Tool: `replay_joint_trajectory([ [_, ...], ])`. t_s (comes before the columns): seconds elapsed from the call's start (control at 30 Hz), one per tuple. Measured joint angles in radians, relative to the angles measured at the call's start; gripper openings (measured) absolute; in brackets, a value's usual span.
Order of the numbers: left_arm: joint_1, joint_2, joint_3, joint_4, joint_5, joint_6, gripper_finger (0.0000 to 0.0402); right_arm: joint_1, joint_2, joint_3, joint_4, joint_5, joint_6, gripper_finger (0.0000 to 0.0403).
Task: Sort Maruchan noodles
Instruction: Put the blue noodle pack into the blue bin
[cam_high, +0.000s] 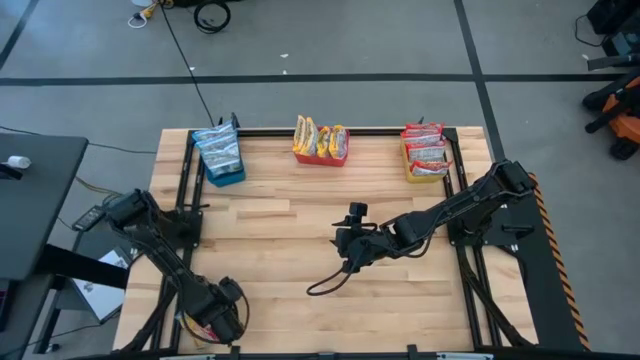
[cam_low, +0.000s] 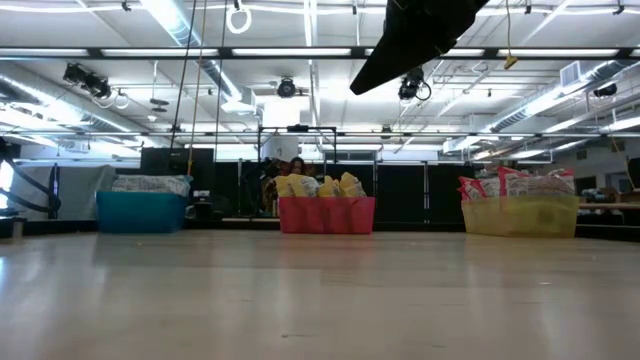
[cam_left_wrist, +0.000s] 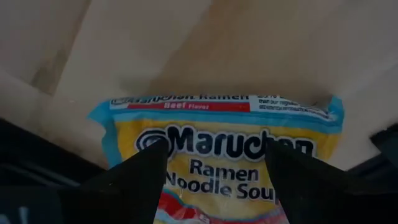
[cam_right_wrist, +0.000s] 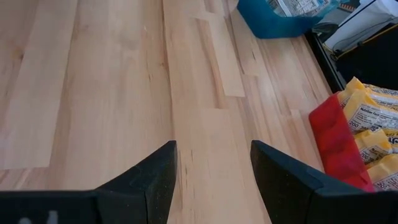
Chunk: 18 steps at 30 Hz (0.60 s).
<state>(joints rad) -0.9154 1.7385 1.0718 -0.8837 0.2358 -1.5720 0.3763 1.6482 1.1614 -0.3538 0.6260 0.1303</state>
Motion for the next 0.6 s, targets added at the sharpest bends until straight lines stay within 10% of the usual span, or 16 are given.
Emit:
replay_joint_trajectory([
  [0.27,0.003,0.028,0.001,0.015,-0.002,0.053,0.0233,0.000,0.000,0.000,0.000,0.000,-0.002,0.0210],
  [0.6,0.026,0.029,0.033,-0.136,-0.090,0.297,0.0012,-0.001,0.000,0.000,0.000,0.000,-0.013,0.0210],
])
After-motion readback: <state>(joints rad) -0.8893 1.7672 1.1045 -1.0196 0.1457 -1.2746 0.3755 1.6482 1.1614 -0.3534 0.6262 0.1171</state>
